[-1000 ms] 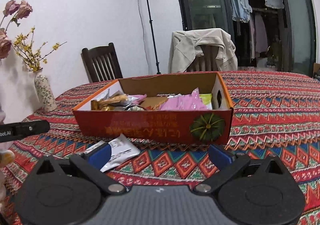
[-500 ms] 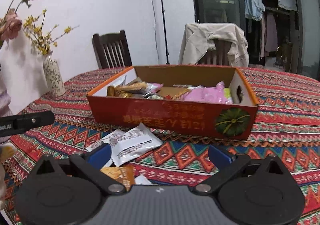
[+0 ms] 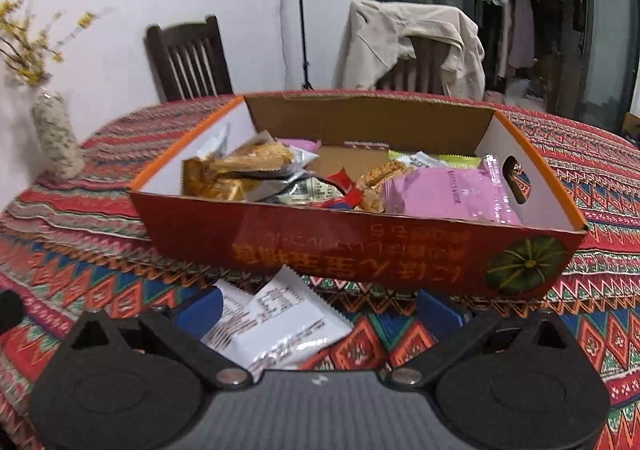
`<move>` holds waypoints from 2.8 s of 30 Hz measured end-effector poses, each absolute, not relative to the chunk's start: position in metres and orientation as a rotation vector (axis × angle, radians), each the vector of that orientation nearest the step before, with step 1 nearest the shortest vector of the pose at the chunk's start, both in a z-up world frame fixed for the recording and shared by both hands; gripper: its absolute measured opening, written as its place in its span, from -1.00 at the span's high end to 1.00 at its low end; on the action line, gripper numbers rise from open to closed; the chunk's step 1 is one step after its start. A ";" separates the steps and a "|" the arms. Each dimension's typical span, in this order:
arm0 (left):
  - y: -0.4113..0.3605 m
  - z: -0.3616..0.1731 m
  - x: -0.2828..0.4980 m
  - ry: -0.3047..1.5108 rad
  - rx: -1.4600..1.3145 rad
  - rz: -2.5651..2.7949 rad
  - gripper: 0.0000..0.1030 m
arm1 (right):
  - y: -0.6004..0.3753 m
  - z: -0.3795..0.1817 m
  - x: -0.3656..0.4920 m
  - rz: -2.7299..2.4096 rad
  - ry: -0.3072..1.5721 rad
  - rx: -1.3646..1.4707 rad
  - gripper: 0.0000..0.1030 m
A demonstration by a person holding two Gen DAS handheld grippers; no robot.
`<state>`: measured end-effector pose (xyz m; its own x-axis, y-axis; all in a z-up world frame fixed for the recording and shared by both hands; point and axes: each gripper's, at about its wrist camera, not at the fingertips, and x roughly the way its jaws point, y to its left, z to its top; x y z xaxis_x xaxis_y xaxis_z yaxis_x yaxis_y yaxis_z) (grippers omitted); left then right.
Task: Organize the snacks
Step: 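Withdraw both tools from the box toward the white packets on the table, then grasp a white cracker packet with the right tool while the left tool grasps another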
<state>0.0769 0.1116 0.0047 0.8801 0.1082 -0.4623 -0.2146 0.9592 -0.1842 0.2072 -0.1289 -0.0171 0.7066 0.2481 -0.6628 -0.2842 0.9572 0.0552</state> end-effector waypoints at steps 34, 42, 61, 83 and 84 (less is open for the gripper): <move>0.096 -0.007 0.090 0.492 -0.229 0.132 -1.00 | -0.179 -0.040 0.186 0.335 0.708 -0.158 -0.34; 0.089 -0.003 0.092 0.501 -0.203 0.122 -1.00 | -0.190 -0.037 0.182 0.375 0.685 -0.099 0.20; 0.006 -0.007 0.152 0.666 -0.016 -0.034 -1.00 | -0.231 -0.030 0.175 0.369 0.584 -0.014 0.21; -0.016 -0.038 0.179 0.785 0.023 -0.043 -0.47 | -0.230 -0.036 0.172 0.391 0.598 0.004 0.20; -0.015 -0.037 0.178 0.776 0.018 -0.043 -0.34 | -0.230 -0.036 0.171 0.390 0.599 0.003 0.20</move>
<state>0.1779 -0.0154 -0.0368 0.7128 -0.0321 -0.7007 0.0457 0.9990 0.0007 0.1715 -0.2300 -0.0364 0.7549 0.3589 -0.5489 -0.3570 0.9270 0.1151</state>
